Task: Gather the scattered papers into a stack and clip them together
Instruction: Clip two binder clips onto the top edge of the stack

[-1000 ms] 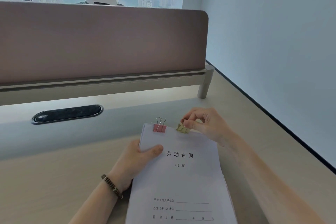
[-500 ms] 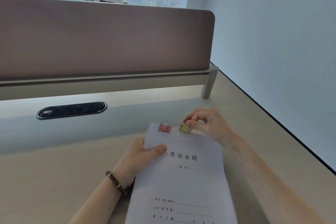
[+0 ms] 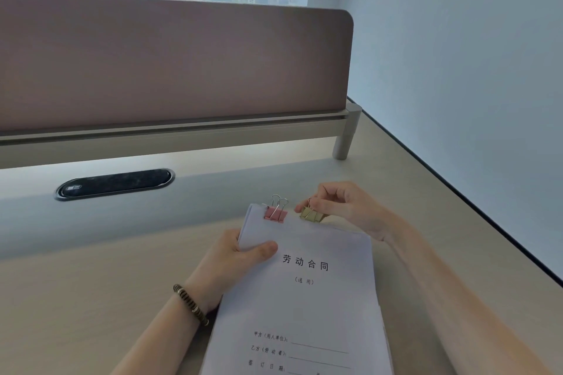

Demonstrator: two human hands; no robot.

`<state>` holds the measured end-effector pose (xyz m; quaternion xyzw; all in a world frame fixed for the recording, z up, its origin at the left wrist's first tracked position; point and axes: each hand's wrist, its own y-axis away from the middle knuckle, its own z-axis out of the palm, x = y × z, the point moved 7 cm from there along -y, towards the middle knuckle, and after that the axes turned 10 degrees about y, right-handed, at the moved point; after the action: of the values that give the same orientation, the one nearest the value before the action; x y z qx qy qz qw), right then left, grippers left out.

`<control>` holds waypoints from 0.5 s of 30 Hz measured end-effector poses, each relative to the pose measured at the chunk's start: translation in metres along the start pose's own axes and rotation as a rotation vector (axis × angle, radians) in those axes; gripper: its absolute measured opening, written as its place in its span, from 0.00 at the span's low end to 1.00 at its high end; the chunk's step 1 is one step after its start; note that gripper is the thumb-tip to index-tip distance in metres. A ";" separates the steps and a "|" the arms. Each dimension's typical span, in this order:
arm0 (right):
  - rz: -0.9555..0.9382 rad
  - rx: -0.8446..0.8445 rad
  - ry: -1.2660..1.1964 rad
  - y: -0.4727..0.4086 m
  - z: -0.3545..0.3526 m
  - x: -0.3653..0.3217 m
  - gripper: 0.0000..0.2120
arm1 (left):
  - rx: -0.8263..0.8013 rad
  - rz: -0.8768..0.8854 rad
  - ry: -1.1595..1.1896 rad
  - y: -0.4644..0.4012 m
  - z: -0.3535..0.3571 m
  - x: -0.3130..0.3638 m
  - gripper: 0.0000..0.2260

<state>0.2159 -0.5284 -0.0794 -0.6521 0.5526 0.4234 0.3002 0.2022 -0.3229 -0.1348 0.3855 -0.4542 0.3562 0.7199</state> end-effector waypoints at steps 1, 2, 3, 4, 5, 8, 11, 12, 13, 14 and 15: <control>-0.003 0.010 -0.002 0.000 0.000 -0.001 0.13 | -0.002 0.000 0.002 0.000 0.000 0.000 0.16; -0.004 0.020 0.002 -0.001 0.000 -0.001 0.13 | -0.002 0.000 0.000 0.000 0.000 0.000 0.15; -0.003 0.029 0.009 -0.001 -0.001 0.000 0.13 | -0.001 0.001 -0.004 0.000 0.000 0.000 0.15; 0.002 0.037 0.015 -0.002 -0.001 0.002 0.14 | 0.000 0.002 -0.009 0.000 0.000 0.000 0.15; 0.008 0.044 0.017 -0.002 -0.002 0.003 0.13 | 0.004 0.002 -0.012 0.000 0.000 0.000 0.15; 0.018 0.048 0.024 -0.002 -0.002 0.004 0.12 | 0.008 0.003 -0.009 0.000 0.000 0.000 0.14; -0.001 0.056 0.023 -0.001 -0.002 0.000 0.14 | 0.004 0.002 -0.012 0.000 0.000 0.001 0.14; -0.008 0.063 0.025 -0.002 -0.002 0.000 0.15 | 0.003 0.001 -0.016 0.001 0.001 0.002 0.13; -0.013 0.076 0.029 -0.002 -0.002 -0.001 0.16 | 0.006 0.001 -0.021 0.001 0.001 0.002 0.11; -0.016 0.093 0.033 -0.002 -0.003 -0.001 0.17 | 0.011 0.001 -0.023 0.002 0.001 0.003 0.09; -0.020 0.111 0.036 -0.003 -0.004 -0.001 0.17 | 0.016 0.002 -0.026 0.002 0.001 0.003 0.08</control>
<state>0.2193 -0.5306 -0.0774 -0.6475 0.5741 0.3771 0.3302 0.2013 -0.3221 -0.1317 0.3952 -0.4609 0.3555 0.7106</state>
